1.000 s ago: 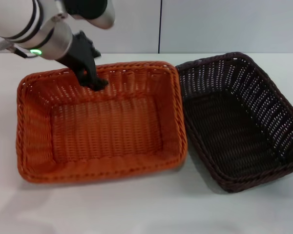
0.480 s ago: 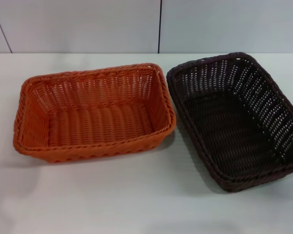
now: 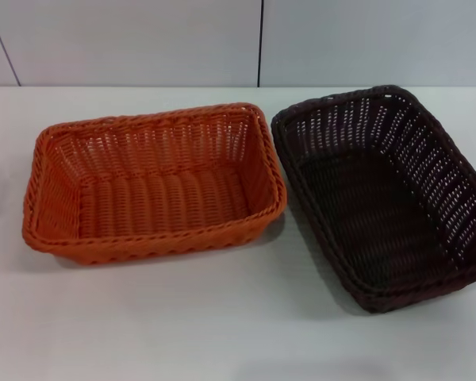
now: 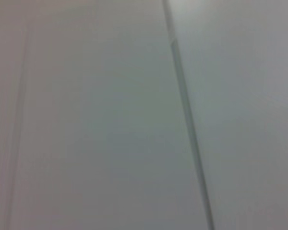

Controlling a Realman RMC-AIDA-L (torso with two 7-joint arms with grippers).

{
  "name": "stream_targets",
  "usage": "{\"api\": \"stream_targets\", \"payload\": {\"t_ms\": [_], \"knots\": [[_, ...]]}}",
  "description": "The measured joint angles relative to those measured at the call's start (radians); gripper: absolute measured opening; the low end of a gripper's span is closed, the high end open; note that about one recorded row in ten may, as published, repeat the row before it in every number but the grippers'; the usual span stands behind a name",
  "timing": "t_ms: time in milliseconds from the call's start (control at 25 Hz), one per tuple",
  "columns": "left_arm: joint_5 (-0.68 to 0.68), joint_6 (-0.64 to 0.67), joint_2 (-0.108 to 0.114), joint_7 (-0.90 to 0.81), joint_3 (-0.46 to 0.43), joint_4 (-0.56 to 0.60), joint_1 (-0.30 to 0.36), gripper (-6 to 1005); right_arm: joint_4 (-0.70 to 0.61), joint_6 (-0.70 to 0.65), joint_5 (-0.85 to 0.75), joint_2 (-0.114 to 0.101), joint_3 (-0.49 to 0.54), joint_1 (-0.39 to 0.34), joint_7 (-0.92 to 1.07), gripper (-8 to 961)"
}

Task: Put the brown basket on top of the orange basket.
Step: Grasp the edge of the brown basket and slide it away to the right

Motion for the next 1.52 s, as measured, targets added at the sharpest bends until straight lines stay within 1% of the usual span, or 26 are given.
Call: {"api": "stream_targets", "payload": {"t_ms": [40, 80, 120, 160, 200, 240, 280, 320, 360, 480, 520, 600, 680, 760, 840, 880, 920, 960, 1000, 1040, 1080, 1120, 1280, 1320, 1400, 1520], "knots": [[-0.024, 0.066, 0.0, -0.022, 0.014, 0.094, -0.01, 783, -0.03, -0.012, -0.036, -0.006, 0.004, 0.0, 0.0, 794], [-0.042, 0.113, 0.0, -0.038, 0.023, 0.162, -0.019, 783, -0.109, -0.075, -0.121, -0.025, 0.015, -0.003, 0.0, 794], [-0.042, 0.113, 0.0, -0.038, 0.023, 0.162, -0.019, 783, -0.109, -0.075, -0.121, -0.025, 0.015, -0.003, 0.0, 794], [-0.062, 0.162, -0.001, -0.053, 0.031, 0.238, -0.03, 783, -0.154, -0.122, -0.162, -0.036, 0.02, -0.005, 0.0, 794], [-0.12, 0.244, -0.005, -0.078, 0.052, 0.401, -0.056, 783, -0.202, -0.174, -0.201, -0.049, 0.028, -0.005, 0.0, 794], [-0.131, 0.251, -0.005, -0.081, 0.056, 0.418, -0.059, 783, -0.256, -0.247, -0.248, -0.061, 0.043, -0.007, 0.0, 794], [-0.161, 0.264, -0.005, -0.086, 0.07, 0.457, -0.064, 783, -0.36, -0.4, -0.34, -0.075, 0.091, -0.008, 0.0, 794], [-0.19, 0.271, -0.005, -0.09, 0.084, 0.479, -0.067, 783, -0.36, -0.4, -0.34, -0.075, 0.091, -0.008, 0.0, 794], [-0.213, 0.274, -0.005, -0.091, 0.095, 0.494, -0.067, 783, -0.468, -0.58, -0.424, -0.08, 0.164, -0.008, 0.0, 794], [-0.263, 0.282, -0.005, -0.092, 0.124, 0.529, -0.069, 783, -0.635, -0.948, -0.5, -0.08, 0.278, 0.009, 0.0, 794], [-0.263, 0.282, -0.005, -0.092, 0.124, 0.529, -0.069, 783, -0.635, -0.948, -0.5, -0.08, 0.278, 0.009, 0.0, 794], [-0.267, 0.281, -0.005, -0.092, 0.125, 0.538, -0.071, 783, -0.724, -1.217, -0.517, -0.079, 0.349, 0.042, -0.023, 794], [-0.268, 0.27, -0.006, -0.094, 0.126, 0.544, -0.079, 783, -0.813, -1.463, -0.518, -0.068, 0.426, 0.073, -0.08, 793], [-0.268, 0.268, -0.005, -0.094, 0.127, 0.546, -0.081, 783, -0.936, -1.77, -0.514, -0.044, 0.539, 0.107, -0.153, 793], [-0.269, 0.265, -0.005, -0.094, 0.127, 0.563, -0.096, 783, -1.055, -2.031, -0.512, -0.019, 0.64, 0.137, -0.225, 792], [-0.275, 0.262, -0.004, -0.095, 0.127, 0.578, -0.11, 783, -1.172, -2.285, -0.511, -0.001, 0.721, 0.163, -0.285, 792], [-0.281, 0.255, -0.004, -0.098, 0.126, 0.592, -0.123, 783, -1.267, -2.466, -0.508, 0.0, 0.778, 0.187, -0.3, 792], [-0.281, 0.255, -0.004, -0.098, 0.126, 0.592, -0.123, 783, -1.267, -2.466, -0.508, 0.0, 0.778, 0.187, -0.3, 791], [-0.283, 0.251, -0.004, -0.099, 0.124, 0.597, -0.127, 783, -1.315, -2.559, -0.504, -0.001, 0.813, 0.209, -0.301, 791], [-0.283, 0.251, -0.004, -0.099, 0.124, 0.597, -0.127, 783, -1.315, -2.559, -0.504, -0.001, 0.813, 0.209, -0.301, 791], [-0.285, 0.246, -0.004, -0.1, 0.123, 0.607, -0.136, 783, -1.37, -2.74, -0.496, -0.004, 0.875, 0.25, -0.316, 791], [-0.285, 0.246, -0.004, -0.1, 0.123, 0.607, -0.136, 783, -1.37, -2.74, -0.496, -0.004, 0.875, 0.25, -0.316, 791], [-0.297, 0.222, -0.005, -0.102, 0.121, 0.62, -0.157, 783, -1.404, -3.097, -0.493, -0.006, 0.949, 0.329, -0.45, 790], [-0.297, 0.222, -0.005, -0.102, 0.121, 0.62, -0.157, 783, -1.404, -3.097, -0.493, -0.006, 0.949, 0.329, -0.45, 790], [-0.298, 0.216, -0.005, -0.102, 0.12, 0.621, -0.16, 783, -1.397, -3.179, -0.504, -0.006, 0.944, 0.335, -0.487, 790], [-0.303, 0.213, -0.005, -0.102, 0.12, 0.621, -0.161, 783, -1.392, -3.231, -0.508, -0.004, 0.929, 0.333, -0.516, 789]]}}
